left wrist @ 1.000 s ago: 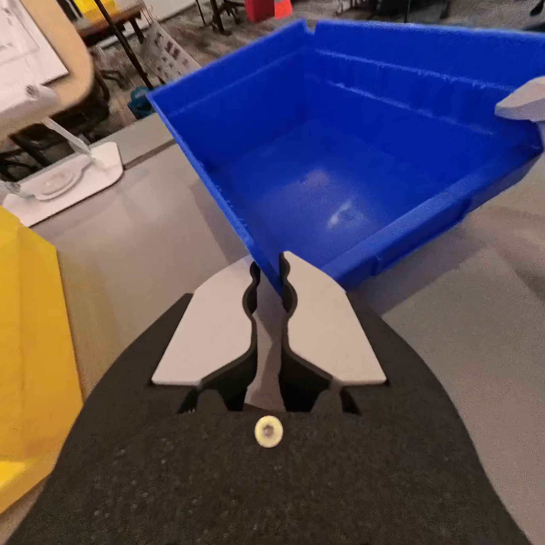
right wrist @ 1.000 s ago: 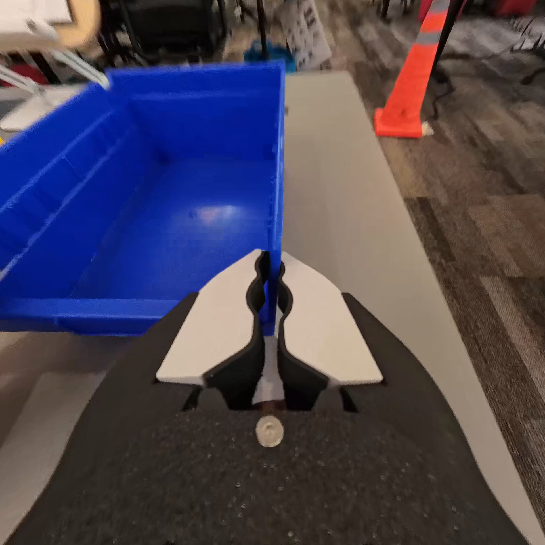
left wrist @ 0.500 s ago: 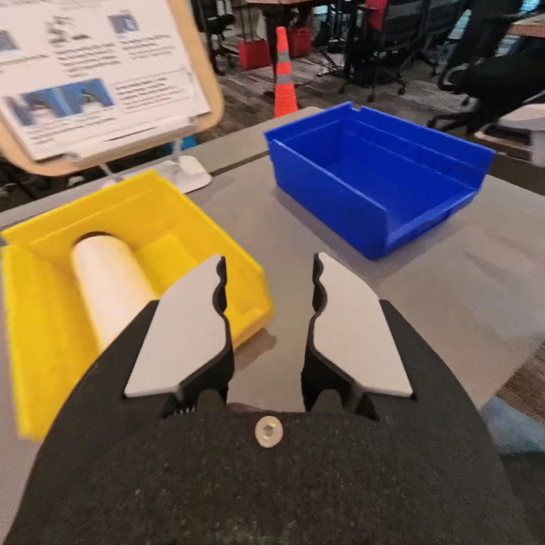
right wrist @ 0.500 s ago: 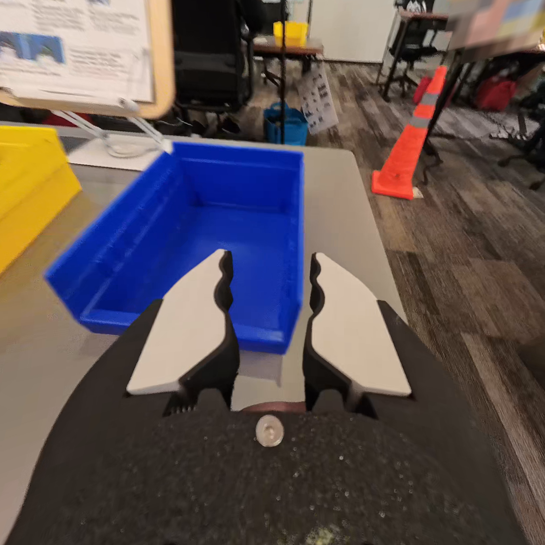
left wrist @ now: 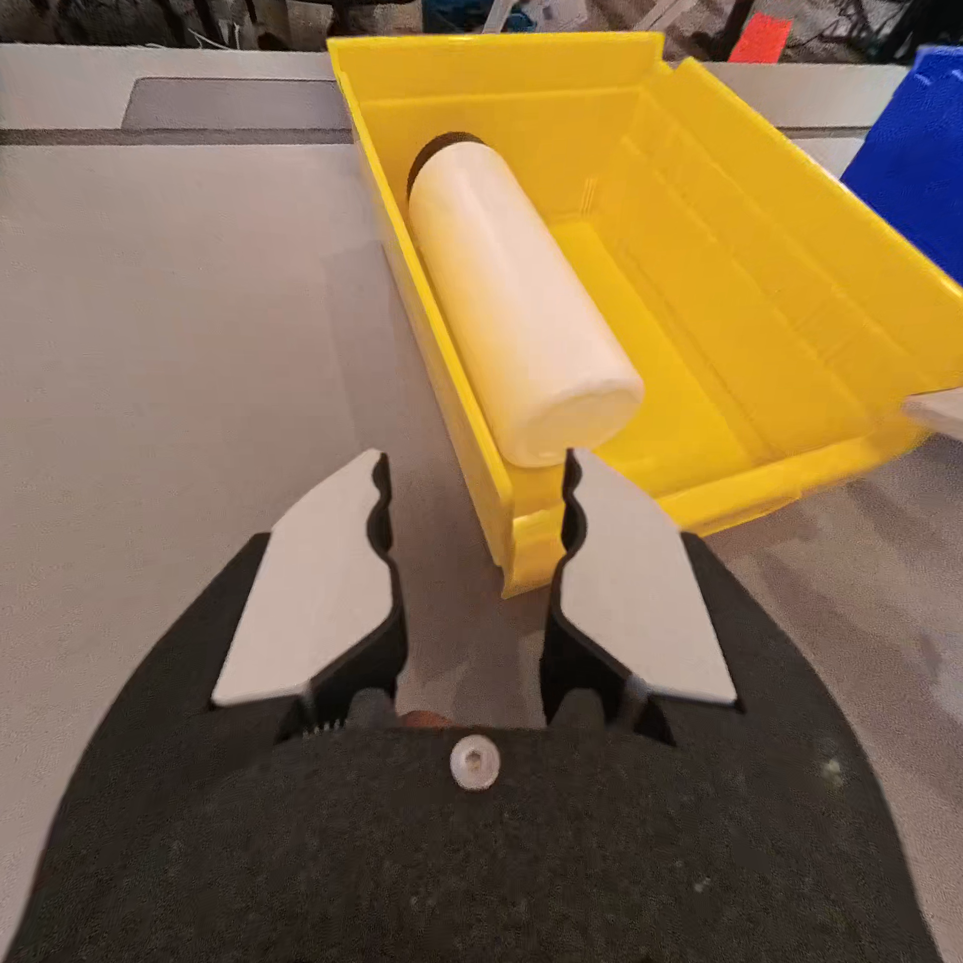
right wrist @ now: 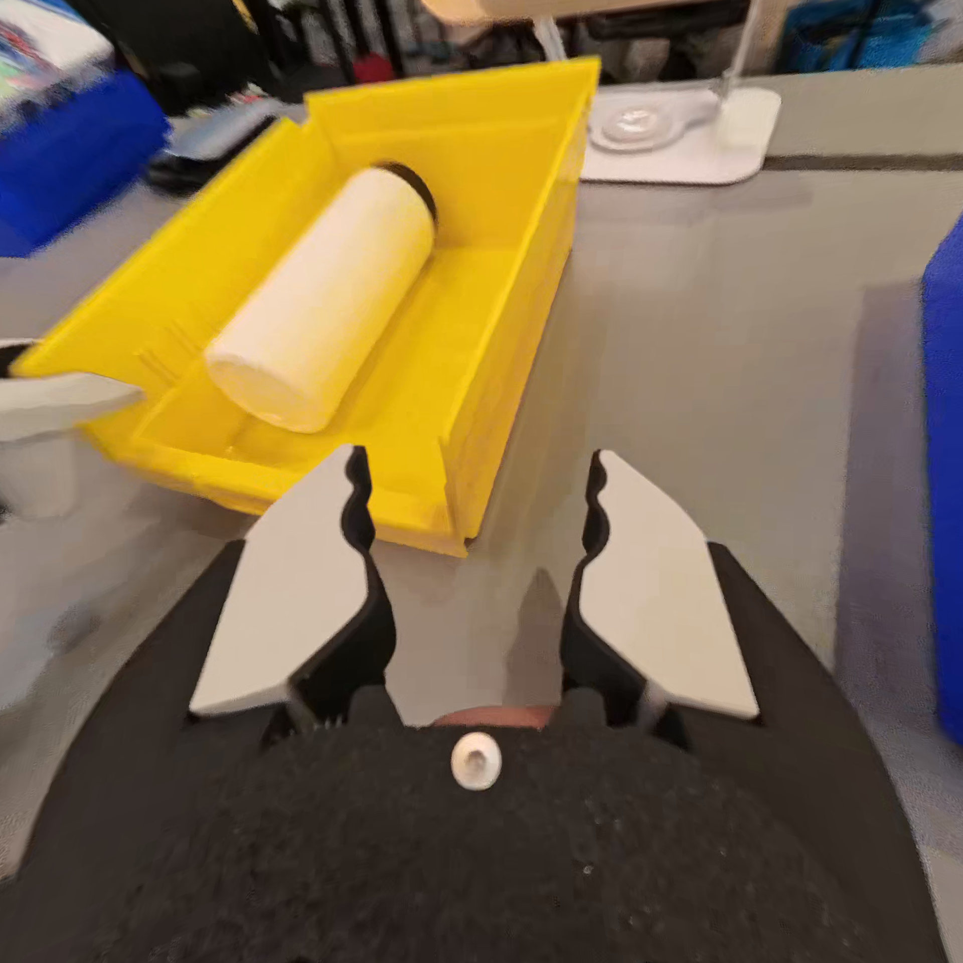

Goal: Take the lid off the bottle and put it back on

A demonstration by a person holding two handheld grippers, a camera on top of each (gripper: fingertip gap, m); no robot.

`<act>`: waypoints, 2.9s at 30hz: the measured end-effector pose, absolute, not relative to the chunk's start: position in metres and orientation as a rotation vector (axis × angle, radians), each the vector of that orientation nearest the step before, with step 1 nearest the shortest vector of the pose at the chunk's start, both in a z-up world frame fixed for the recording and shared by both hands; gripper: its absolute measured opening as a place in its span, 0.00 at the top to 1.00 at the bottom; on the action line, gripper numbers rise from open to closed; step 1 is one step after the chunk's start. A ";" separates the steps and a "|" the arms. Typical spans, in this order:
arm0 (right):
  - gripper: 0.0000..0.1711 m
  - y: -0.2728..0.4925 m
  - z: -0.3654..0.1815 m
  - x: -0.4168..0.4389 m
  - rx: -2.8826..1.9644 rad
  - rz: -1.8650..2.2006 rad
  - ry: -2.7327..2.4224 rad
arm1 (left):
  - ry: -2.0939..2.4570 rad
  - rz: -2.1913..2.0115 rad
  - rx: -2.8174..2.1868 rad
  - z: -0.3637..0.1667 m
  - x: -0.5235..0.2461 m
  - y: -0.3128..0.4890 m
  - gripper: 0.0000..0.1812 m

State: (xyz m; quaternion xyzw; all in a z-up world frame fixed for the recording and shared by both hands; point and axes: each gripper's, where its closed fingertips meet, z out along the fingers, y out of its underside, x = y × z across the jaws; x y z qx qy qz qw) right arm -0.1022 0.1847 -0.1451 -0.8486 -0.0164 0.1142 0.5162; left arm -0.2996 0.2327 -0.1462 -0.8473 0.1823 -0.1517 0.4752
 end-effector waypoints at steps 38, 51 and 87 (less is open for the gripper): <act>0.83 0.249 -0.158 -0.358 -2.069 0.271 -0.371 | -0.079 -0.288 -2.018 -0.138 -0.562 0.320 0.83; 0.78 0.114 -0.089 -0.054 -1.985 0.185 -0.264 | 0.097 -0.512 -1.784 -0.068 -0.449 0.244 0.71; 0.79 0.066 -0.129 0.116 -1.842 0.223 0.244 | 0.603 -0.704 -1.935 -0.135 -0.294 0.181 0.62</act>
